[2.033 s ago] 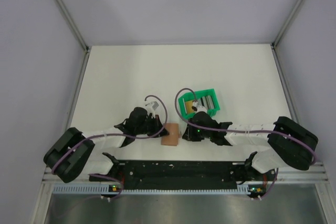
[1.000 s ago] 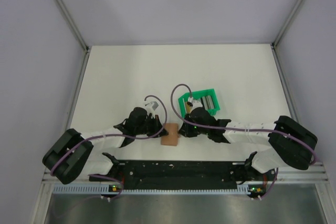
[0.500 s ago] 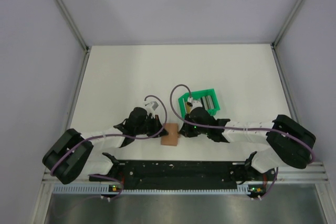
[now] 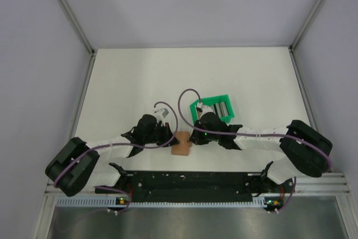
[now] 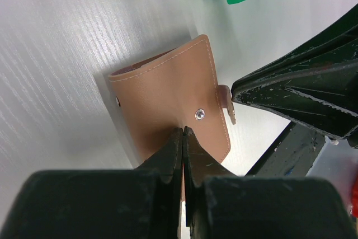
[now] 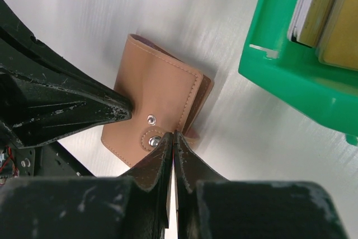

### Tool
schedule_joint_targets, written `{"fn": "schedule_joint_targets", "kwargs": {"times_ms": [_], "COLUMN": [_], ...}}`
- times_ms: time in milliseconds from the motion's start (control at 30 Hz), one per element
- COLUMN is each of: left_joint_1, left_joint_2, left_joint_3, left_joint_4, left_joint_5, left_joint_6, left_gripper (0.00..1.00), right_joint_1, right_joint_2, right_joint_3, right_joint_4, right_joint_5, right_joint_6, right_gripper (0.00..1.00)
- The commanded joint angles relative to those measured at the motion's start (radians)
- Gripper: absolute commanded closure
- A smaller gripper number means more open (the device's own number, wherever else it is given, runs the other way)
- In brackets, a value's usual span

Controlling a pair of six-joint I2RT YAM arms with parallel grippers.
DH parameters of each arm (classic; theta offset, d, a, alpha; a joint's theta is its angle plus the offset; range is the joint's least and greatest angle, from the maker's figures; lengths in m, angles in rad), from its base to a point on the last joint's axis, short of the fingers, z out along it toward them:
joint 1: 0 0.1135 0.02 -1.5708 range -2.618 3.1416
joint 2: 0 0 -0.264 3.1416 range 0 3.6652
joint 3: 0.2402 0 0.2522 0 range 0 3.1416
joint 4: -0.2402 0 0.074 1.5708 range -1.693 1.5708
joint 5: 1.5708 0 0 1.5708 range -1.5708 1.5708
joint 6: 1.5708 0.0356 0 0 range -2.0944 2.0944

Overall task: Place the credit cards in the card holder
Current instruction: Close the card holder at the center of the board.

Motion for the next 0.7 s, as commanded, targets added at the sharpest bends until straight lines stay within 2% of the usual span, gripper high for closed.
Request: {"fn": "schedule_joint_targets", "kwargs": {"times_ms": [0, 367, 667], "left_joint_1": [0.000, 0.001, 0.000], "left_joint_2": [0.021, 0.022, 0.025], "left_joint_3": [-0.013, -0.013, -0.013], "left_joint_4": [-0.033, -0.032, -0.032], "left_joint_5": [-0.020, -0.022, -0.019], "left_joint_6": [0.036, 0.036, 0.039], "left_gripper": [1.00, 1.00, 1.00], "right_joint_1": [-0.009, -0.009, -0.010], "right_joint_2": [0.025, 0.041, -0.104], "right_joint_3": [0.059, 0.045, 0.000], "right_joint_4": [0.033, 0.055, -0.020], "right_joint_5": [-0.047, -0.069, 0.057], "right_joint_6": [-0.029, -0.012, -0.001], "right_gripper": [0.98, 1.00, 1.00]}}
